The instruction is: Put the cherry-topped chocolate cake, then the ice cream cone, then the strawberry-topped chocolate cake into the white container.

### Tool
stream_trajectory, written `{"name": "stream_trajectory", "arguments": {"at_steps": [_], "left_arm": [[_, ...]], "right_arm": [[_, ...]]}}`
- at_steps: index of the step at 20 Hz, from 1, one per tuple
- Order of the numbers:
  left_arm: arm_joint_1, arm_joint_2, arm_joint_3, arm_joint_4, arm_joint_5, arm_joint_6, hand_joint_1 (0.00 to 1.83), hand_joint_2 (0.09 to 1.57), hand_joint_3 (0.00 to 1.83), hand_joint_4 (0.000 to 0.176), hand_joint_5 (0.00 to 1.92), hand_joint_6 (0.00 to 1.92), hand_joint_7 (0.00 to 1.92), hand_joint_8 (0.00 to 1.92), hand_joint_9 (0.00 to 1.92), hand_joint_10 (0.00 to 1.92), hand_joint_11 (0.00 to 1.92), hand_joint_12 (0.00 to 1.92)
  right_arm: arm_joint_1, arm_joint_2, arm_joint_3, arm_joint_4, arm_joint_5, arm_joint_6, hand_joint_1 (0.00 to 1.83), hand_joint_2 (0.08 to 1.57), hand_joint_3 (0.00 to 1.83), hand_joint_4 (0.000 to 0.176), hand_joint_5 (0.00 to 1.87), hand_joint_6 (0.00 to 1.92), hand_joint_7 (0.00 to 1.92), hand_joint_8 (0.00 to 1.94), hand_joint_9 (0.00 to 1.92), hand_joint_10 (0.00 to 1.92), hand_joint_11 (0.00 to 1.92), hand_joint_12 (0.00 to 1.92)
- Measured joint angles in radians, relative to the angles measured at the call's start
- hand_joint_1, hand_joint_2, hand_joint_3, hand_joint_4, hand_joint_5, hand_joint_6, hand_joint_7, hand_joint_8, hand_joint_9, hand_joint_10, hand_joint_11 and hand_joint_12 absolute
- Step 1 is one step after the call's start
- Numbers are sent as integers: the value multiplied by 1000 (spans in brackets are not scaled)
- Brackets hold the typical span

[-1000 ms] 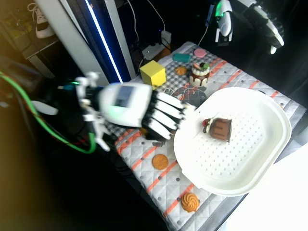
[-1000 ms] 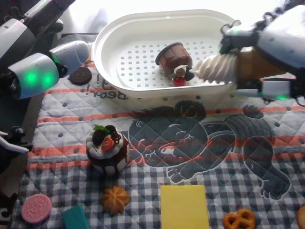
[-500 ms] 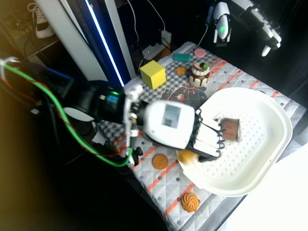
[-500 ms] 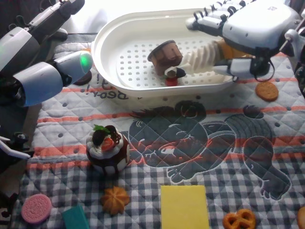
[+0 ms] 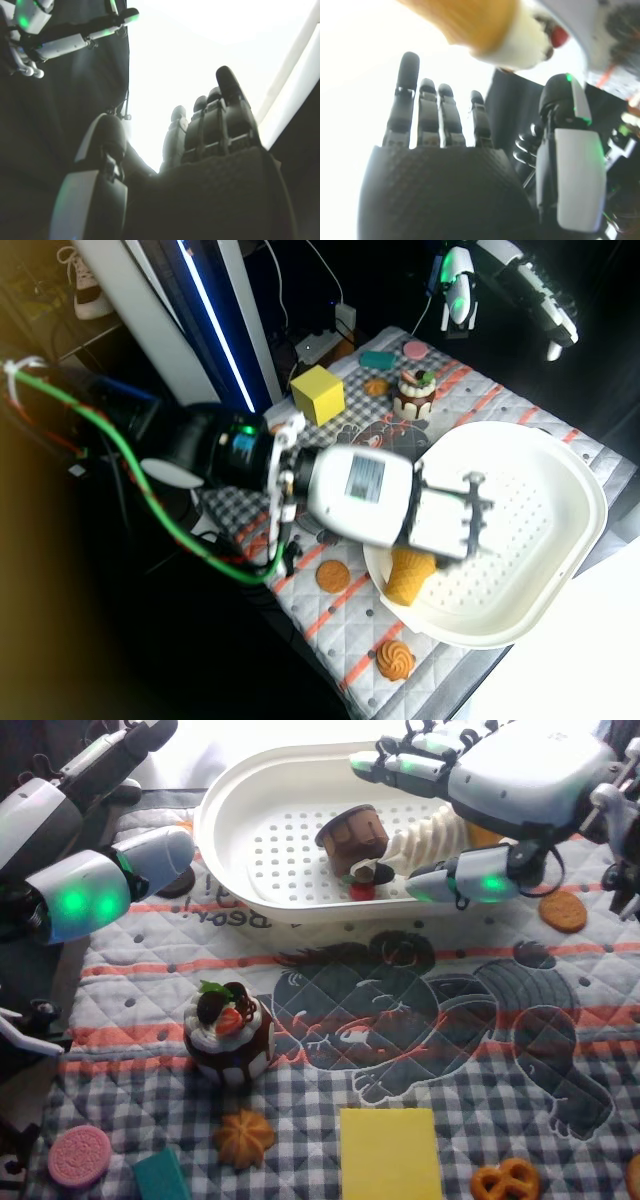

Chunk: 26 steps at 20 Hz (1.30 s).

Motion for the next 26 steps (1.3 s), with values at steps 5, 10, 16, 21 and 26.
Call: {"name": "stream_trajectory", "arguments": {"at_steps": [5,10,16,21,26], "left_arm": [[30,23,-28,0,-17,-1,505,1272,0,102,89,2,22,1,53,6,0,494],[82,62,-67,33,-17,-3,507,1217,0,139,25,0,3,0,4,3,0,273],[114,103,-96,104,26,-2,519,1167,0,102,0,0,0,0,0,0,0,0],[109,119,-102,184,202,-3,549,1110,0,106,0,0,0,0,0,0,0,241],[74,93,-93,265,364,-3,646,1057,0,155,0,0,0,0,0,0,0,72]], "right_arm": [[-114,180,-178,-38,135,-2,561,1091,8,101,0,0,0,0,0,0,0,85],[-259,282,-329,-106,265,-2,542,1115,8,71,0,0,0,0,0,0,1,0],[-391,391,-429,-132,375,20,641,1208,30,50,0,0,0,0,0,0,0,0],[-520,422,-454,-135,492,92,654,1227,20,39,0,0,0,0,0,0,0,0],[-558,422,-456,-84,552,95,614,1228,13,3,0,0,0,0,0,0,0,0]]}}
